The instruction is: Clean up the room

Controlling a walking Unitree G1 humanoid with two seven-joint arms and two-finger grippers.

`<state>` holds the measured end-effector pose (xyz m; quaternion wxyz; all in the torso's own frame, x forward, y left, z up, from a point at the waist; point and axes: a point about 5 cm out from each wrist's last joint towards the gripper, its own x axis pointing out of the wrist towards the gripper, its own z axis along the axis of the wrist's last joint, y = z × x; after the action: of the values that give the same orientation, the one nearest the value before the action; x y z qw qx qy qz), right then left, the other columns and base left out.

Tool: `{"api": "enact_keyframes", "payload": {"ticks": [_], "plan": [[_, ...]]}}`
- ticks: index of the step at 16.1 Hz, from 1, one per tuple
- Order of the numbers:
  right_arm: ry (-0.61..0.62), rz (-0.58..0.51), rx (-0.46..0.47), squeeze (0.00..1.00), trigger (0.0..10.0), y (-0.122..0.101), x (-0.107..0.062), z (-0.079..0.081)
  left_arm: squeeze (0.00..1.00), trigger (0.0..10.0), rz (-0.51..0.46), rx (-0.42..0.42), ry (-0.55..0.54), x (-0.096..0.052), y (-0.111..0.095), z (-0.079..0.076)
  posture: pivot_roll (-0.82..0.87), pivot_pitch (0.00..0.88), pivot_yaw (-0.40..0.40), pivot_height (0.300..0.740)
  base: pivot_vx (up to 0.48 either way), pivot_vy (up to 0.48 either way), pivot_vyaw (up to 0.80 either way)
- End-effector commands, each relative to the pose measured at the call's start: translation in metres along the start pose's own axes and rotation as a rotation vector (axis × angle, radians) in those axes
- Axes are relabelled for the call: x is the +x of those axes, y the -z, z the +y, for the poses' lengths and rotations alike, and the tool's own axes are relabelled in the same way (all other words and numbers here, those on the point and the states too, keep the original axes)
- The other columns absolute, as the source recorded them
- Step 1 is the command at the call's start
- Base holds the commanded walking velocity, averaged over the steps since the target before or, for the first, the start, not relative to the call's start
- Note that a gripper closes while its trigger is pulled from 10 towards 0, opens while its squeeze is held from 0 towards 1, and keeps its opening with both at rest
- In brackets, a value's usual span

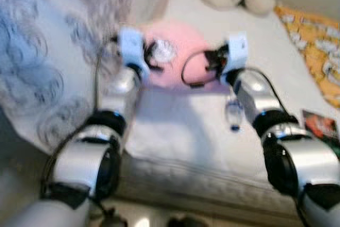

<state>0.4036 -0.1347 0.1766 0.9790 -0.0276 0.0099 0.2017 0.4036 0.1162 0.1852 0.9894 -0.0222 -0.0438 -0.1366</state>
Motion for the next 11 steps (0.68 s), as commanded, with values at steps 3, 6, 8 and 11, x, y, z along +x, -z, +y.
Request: {"api": "enact_keyframes", "payload": {"ticks": [3, 6, 8, 11], "plan": [[-0.031, 0.078, -0.087, 0.06, 10.0, 0.019, -0.004, 0.005, 0.00, 10.0, 0.043, 0.032, -0.151, -0.009, 0.018, 0.011, 0.07, 0.225, -0.213, 0.740, 0.000, 0.000, 0.00], [-0.079, 0.102, -0.178, 0.06, 10.0, 0.025, -0.004, 0.014, 0.00, 10.0, 0.040, 0.055, -0.188, -0.018, 0.035, 0.005, 0.06, 0.292, -0.230, 0.740, 0.000, 0.000, 0.00], [-0.083, 0.092, -0.215, 0.06, 10.0, 0.015, 0.001, 0.014, 0.00, 10.0, 0.022, 0.074, -0.182, -0.019, 0.036, -0.001, 0.06, 0.295, -0.232, 0.740, 0.000, 0.000, 0.00], [-0.023, 0.036, -0.124, 0.06, 10.0, -0.003, 0.007, 0.010, 0.00, 10.0, 0.009, 0.091, -0.197, -0.021, 0.040, -0.009, 0.05, 0.280, -0.234, 0.740, 0.000, 0.000, 0.00]]}}
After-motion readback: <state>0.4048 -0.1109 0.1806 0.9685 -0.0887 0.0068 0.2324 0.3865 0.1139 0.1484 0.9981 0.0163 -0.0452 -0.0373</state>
